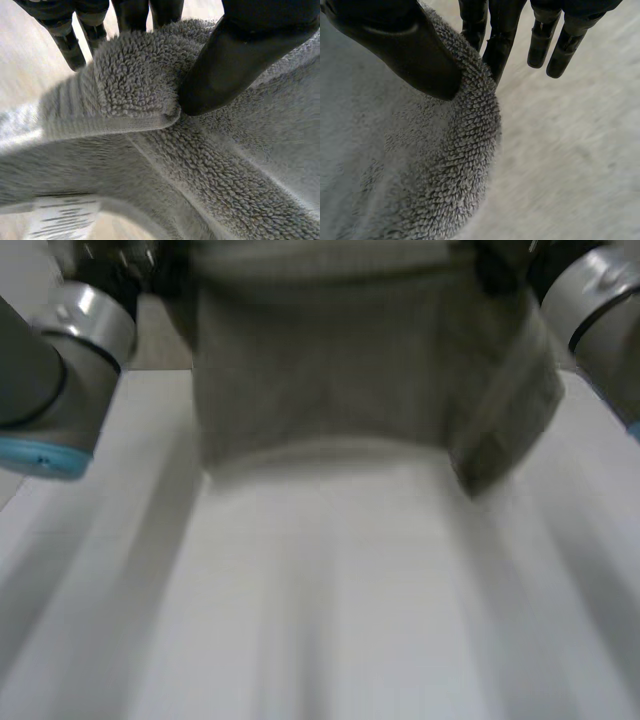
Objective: Fold the towel.
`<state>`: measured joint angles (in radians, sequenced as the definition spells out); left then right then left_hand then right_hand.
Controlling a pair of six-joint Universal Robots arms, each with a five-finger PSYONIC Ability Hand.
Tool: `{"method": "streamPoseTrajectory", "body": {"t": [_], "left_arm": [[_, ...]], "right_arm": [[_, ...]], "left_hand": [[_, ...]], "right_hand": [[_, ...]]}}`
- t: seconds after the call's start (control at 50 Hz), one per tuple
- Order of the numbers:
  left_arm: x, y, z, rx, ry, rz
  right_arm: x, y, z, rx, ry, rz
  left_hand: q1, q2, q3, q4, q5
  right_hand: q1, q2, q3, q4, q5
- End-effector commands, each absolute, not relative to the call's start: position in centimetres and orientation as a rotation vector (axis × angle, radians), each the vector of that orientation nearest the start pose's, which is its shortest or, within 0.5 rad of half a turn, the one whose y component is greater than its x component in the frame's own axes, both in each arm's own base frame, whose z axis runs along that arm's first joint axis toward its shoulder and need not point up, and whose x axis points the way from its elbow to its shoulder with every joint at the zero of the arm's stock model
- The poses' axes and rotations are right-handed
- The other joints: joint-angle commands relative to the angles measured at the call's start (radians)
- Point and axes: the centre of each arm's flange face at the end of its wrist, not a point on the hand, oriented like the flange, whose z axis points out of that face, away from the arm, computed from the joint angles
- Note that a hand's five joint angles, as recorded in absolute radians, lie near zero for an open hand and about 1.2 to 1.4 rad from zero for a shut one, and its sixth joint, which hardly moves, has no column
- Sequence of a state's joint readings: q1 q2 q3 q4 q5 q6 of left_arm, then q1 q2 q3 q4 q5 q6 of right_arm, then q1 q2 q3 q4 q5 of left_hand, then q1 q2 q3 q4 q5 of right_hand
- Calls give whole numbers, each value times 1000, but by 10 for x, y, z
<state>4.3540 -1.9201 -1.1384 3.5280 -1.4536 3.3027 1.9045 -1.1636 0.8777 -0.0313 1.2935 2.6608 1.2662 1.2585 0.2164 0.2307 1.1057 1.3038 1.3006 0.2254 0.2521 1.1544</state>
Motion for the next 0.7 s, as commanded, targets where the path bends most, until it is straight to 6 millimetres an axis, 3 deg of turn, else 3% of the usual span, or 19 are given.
{"method": "streamPoseTrajectory", "body": {"t": [0.02,0.04,0.06,0.08,0.1,0.12,0.14,0.16,0.18,0.22,0.24,0.26,0.28,0.3,0.32,0.4,0.46,0.54,0.7], "left_arm": [[-272,-322,368,650,1580,-2917],[-273,-320,351,698,1649,-2877],[-273,-320,351,699,1650,-2876],[-273,-319,332,739,1725,-2828],[-270,-317,312,756,1805,-2768],[-270,-317,312,756,1806,-2768],[-264,-317,291,760,1888,-2699],[-257,-316,271,761,1967,-2628],[-256,-316,271,761,1968,-2628],[-252,-311,248,769,2060,-2551],[-249,-305,225,782,2150,-2472],[-248,-299,202,796,2240,-2388],[-248,-299,201,797,2241,-2387],[-245,-294,180,810,2320,-2299],[-244,-288,163,833,2377,-2224],[-242,-278,139,885,2439,-2109],[-242,-273,121,939,2465,-2025],[-245,-270,116,977,2449,-2004],[-243,-278,120,954,2419,-2029]], "right_arm": [[274,-310,376,-1045,1513,-2418],[274,-310,376,-1045,1513,-2418],[274,-308,359,-1081,1549,-2362],[273,-305,343,-1116,1578,-2311],[273,-305,343,-1116,1578,-2310],[272,-302,326,-1147,1615,-2247],[271,-296,305,-1180,1659,-2171],[271,-296,305,-1181,1660,-2171],[271,-289,285,-1216,1689,-2096],[271,-281,265,-1262,1708,-2026],[270,-271,245,-1307,1731,-1957],[270,-271,245,-1307,1731,-1956],[268,-261,225,-1353,1751,-1898],[267,-252,209,-1401,1766,-1863],[267,-252,209,-1401,1766,-1863],[262,-237,171,-1488,1812,-1781],[260,-237,157,-1478,1861,-1746],[258,-238,152,-1472,1903,-1740],[256,-239,151,-1425,1944,-1727]], "left_hand": [[95,103,-42,-56,81],[84,91,-42,-56,70],[83,91,-42,-56,69],[78,85,-42,-56,64],[72,80,-42,-56,58],[72,79,-42,-56,58],[66,74,-42,-56,52],[60,68,-42,-56,46],[60,68,-42,-56,46],[51,59,-42,-56,37],[48,56,-42,-56,34],[45,53,-42,-56,31],[45,53,-42,-56,31],[37,44,-42,-56,23],[7,15,-42,-56,-7],[-72,-64,-42,-56,-86],[-107,-100,-42,-56,-121],[-148,-141,-42,-56,-162],[-486,-478,-42,-56,-500]], "right_hand": [[92,96,-51,-78,67],[92,96,-51,-78,67],[92,96,-51,-78,67],[92,96,-51,-78,67],[92,96,-51,-78,67],[92,96,-51,-78,67],[92,96,-51,-78,67],[92,96,-51,-78,67],[92,96,-51,-78,67],[92,96,-51,-78,67],[92,96,-51,-78,67],[92,96,-51,-78,67],[92,96,-51,-78,67],[92,96,-51,-78,67],[92,96,-51,-78,67],[92,96,-51,-78,67],[92,96,-51,-78,67],[92,96,-51,-78,67],[92,96,-51,-78,67]]}}
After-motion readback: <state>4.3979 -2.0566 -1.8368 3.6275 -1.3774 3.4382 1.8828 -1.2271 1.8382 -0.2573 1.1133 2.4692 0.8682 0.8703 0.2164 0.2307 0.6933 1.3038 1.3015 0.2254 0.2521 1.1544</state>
